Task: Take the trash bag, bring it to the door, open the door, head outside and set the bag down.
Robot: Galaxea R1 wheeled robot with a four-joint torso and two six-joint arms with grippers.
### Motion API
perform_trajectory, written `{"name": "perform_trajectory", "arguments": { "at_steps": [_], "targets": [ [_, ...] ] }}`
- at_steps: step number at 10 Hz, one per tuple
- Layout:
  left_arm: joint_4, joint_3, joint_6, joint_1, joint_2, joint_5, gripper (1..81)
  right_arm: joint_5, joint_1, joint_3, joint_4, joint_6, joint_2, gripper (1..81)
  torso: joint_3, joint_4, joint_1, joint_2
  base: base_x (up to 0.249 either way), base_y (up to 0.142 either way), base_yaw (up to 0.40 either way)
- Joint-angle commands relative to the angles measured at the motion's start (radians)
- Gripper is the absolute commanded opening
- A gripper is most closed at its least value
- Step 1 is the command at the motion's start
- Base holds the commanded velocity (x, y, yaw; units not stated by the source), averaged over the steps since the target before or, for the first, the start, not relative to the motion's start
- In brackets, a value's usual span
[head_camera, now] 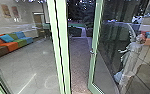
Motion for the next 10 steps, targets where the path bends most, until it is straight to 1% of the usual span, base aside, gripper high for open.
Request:
{"name": "perform_trajectory", "arguments": {
  "at_steps": [1, 3, 7, 9, 10],
  "targets": [
    [0.009, 0.008, 0.008, -0.053, -0.004, 0.061, 1.0, -0.038, 0.059, 0.02, -0.014, -0.003, 0.006, 81.1, 0.0, 0.0, 0.0, 0.0, 0.0, -0.099, 0.0],
    [0.009, 0.008, 0.009, -0.053, -0.002, 0.061, 1.0, -0.038, 0.056, 0.019, -0.011, -0.02, 0.006, 81.1, 0.0, 0.0, 0.0, 0.0, 0.0, -0.105, 0.0],
    [0.009, 0.007, 0.009, -0.053, -0.002, 0.061, 1.0, -0.038, 0.053, 0.016, -0.014, -0.022, 0.009, 81.1, 0.0, 0.0, 0.0, 0.0, 0.0, -0.127, 0.0],
    [0.009, 0.004, 0.009, -0.053, -0.002, 0.061, 1.0, -0.038, 0.045, -0.021, -0.012, -0.051, 0.03, 81.1, 0.0, 0.0, 0.0, 0.0, 0.0, -0.129, 0.0],
    [0.009, 0.001, 0.009, -0.053, 0.0, 0.061, 1.0, -0.038, 0.036, -0.045, -0.011, -0.084, 0.044, 81.1, 0.0, 0.0, 0.0, 0.0, 0.0, -0.13, 0.0]
  ]
}}
